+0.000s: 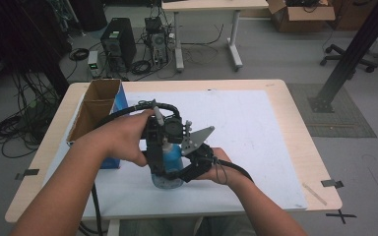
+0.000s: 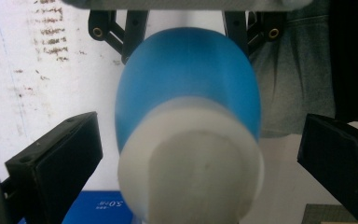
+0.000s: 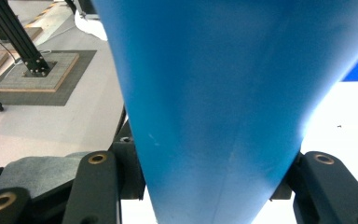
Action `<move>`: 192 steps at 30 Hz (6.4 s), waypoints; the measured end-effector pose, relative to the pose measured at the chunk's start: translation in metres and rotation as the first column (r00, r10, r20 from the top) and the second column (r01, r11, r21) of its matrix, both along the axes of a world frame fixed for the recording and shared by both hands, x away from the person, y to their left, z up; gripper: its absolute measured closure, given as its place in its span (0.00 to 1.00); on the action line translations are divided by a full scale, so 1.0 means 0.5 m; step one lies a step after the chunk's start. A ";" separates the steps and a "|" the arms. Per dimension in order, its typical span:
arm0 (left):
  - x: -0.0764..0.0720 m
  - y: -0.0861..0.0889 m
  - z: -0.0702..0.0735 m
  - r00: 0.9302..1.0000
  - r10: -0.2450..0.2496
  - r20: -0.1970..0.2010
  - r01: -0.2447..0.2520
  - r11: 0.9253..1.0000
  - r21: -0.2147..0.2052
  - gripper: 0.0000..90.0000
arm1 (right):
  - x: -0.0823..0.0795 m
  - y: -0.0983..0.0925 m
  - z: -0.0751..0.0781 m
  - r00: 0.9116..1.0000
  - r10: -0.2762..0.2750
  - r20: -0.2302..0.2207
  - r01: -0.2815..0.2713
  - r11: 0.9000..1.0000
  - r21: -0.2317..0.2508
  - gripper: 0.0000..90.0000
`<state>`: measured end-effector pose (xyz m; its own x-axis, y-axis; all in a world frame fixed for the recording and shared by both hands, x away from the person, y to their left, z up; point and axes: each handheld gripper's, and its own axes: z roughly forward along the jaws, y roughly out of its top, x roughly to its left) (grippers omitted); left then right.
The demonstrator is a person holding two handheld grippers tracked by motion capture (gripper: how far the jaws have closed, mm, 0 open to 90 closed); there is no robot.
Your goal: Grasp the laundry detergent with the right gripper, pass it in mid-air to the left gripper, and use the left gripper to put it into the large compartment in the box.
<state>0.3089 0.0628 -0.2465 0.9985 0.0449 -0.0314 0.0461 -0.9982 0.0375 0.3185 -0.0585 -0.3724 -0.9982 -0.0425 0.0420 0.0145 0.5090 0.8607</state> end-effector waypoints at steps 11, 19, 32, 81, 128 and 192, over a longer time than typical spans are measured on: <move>-0.003 -0.002 -0.006 1.000 -0.002 0.011 0.002 1.000 0.004 0.00 | -0.003 0.005 0.009 1.000 0.001 -0.006 -0.001 1.000 0.011 0.51; -0.006 -0.002 -0.010 1.000 -0.004 0.015 0.004 1.000 0.007 0.01 | -0.005 0.008 0.010 1.000 -0.002 -0.008 0.002 1.000 0.009 0.51; -0.005 -0.002 -0.015 1.000 -0.009 0.028 0.009 1.000 0.013 0.06 | -0.005 0.009 0.009 1.000 -0.007 0.008 0.007 1.000 0.019 0.51; -0.005 -0.004 -0.013 0.996 -0.028 0.085 0.024 0.999 0.044 0.32 | -0.005 0.009 0.012 1.000 -0.020 0.013 0.019 1.000 0.024 0.51; 0.002 -0.025 0.002 0.996 -0.027 0.090 0.020 0.996 0.081 0.44 | -0.008 -0.008 0.015 0.995 -0.091 0.049 0.086 0.992 0.091 0.36; 0.075 0.013 0.109 0.904 0.412 0.112 -0.417 0.909 0.025 0.44 | 0.050 -0.234 0.093 0.967 -0.252 0.033 0.254 0.954 -0.157 0.00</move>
